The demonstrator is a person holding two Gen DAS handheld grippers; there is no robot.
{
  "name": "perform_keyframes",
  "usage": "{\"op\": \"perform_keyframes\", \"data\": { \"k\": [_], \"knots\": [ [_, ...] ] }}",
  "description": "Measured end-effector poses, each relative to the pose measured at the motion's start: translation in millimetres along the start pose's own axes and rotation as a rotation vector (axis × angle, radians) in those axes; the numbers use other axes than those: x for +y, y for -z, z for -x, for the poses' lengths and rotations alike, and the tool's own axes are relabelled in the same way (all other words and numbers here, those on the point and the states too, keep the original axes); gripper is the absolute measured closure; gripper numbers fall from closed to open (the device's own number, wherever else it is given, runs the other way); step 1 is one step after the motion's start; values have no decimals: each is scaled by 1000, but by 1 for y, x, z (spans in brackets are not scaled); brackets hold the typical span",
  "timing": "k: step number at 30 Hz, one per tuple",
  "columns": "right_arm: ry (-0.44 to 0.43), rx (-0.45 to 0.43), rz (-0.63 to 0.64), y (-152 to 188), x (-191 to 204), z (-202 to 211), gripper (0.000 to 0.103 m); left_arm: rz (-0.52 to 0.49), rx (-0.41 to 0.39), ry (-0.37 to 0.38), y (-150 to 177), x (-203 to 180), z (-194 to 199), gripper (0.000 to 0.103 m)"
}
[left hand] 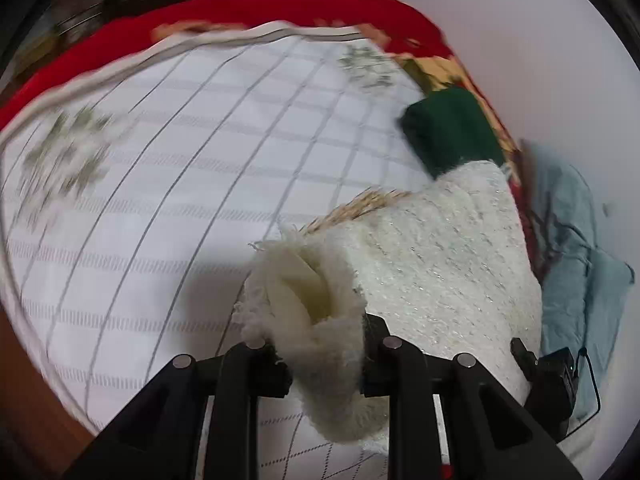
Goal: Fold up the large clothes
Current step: 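Carry the folded cardigan with both tools and place it on the green garment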
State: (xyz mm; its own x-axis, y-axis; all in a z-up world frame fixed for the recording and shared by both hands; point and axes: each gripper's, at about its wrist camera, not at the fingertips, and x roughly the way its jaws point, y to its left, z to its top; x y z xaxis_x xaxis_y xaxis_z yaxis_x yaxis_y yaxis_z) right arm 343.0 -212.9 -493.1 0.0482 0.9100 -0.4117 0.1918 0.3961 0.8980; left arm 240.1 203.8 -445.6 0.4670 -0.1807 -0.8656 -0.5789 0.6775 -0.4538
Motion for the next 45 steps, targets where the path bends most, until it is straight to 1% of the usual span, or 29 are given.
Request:
{"op": "perform_keyframes", "data": {
  "k": [3, 5, 7, 10, 12, 13, 14, 15, 16, 19, 22, 25, 27, 28, 29, 31, 32, 33, 34, 35, 36, 37, 38, 39, 40, 41, 42, 45],
  "knots": [
    [-7, -62, 3, -17, 30, 10, 49, -62, 26, 48, -39, -25, -1, 84],
    [-16, -110, 4, -38, 53, 16, 49, -114, 15, 81, -73, -52, -1, 84],
    [-35, -148, -5, -65, 66, 30, 49, -150, -2, 103, -99, -76, -3, 84],
    [-60, -186, 22, -126, 101, 34, 49, -173, -39, 141, -147, -118, -13, 84],
    [-72, -196, 46, -168, 119, 29, 49, -180, -66, 157, -179, -145, -28, 84],
    [-86, -196, 59, -200, 127, 27, 49, -177, -81, 165, -195, -159, -38, 84],
    [-91, -192, 72, -226, 134, 22, 49, -178, -92, 162, -207, -170, -45, 84],
    [-92, -188, 79, -244, 142, 13, 49, -180, -111, 158, -221, -183, -55, 84],
    [-104, -171, 79, -276, 143, 7, 49, -181, -123, 160, -233, -193, -66, 84],
    [-134, -136, 74, -350, 142, -19, 50, -190, -139, 155, -265, -216, -104, 84],
    [-148, -107, 58, -412, 127, -49, 50, -194, -135, 131, -284, -222, -145, 84],
    [-135, -83, 58, -452, 103, -67, 50, -214, -109, 96, -296, -218, -192, 84],
    [-130, -66, 85, -467, 99, -74, 50, -246, -100, 69, -296, -219, -210, 83],
    [-126, -59, 91, -470, 84, -68, 49, -264, -88, 51, -296, -219, -219, 82],
    [-102, -53, 97, -474, 79, -67, 46, -273, -80, 40, -295, -221, -222, 79],
    [-24, -46, 107, -478, 82, -67, 37, -300, -73, 15, -294, -222, -224, 77],
    [35, -49, 120, -477, 88, -67, 28, -318, -67, 5, -294, -223, -222, 77],
    [110, -65, 141, -474, 97, -64, 26, -328, -60, -3, -293, -225, -221, 76],
    [166, -76, 158, -470, 103, -61, 25, -344, -52, -19, -292, -228, -218, 76],
    [226, -84, 177, -466, 97, -53, 17, -363, -49, -37, -290, -230, -214, 76],
    [322, -107, 201, -460, 108, -49, 13, -379, -47, -51, -288, -233, -213, 73],
    [390, -128, 223, -455, 117, -46, 13, -408, -48, -82, -286, -237, -211, 71],
    [461, -149, 250, -448, 128, -45, 13, -439, -49, -113, -282, -241, -209, 61],
    [538, -175, 276, -442, 140, -44, 11, -462, -49, -132, -280, -244, -207, 44],
    [631, -203, 301, -435, 149, -43, 8, -491, -50, -157, -278, -247, -205, 33],
    [724, -230, 324, -427, 160, -43, 2, -523, -51, -190, -274, -252, -199, 16],
    [803, -249, 340, -417, 169, -45, 0, -541, -57, -205, -272, -255, -195, 12],
    [1002, -276, 368, -385, 188, -55, 0, -594, -76, -240, -265, -264, -175, 11]
  ]
}}
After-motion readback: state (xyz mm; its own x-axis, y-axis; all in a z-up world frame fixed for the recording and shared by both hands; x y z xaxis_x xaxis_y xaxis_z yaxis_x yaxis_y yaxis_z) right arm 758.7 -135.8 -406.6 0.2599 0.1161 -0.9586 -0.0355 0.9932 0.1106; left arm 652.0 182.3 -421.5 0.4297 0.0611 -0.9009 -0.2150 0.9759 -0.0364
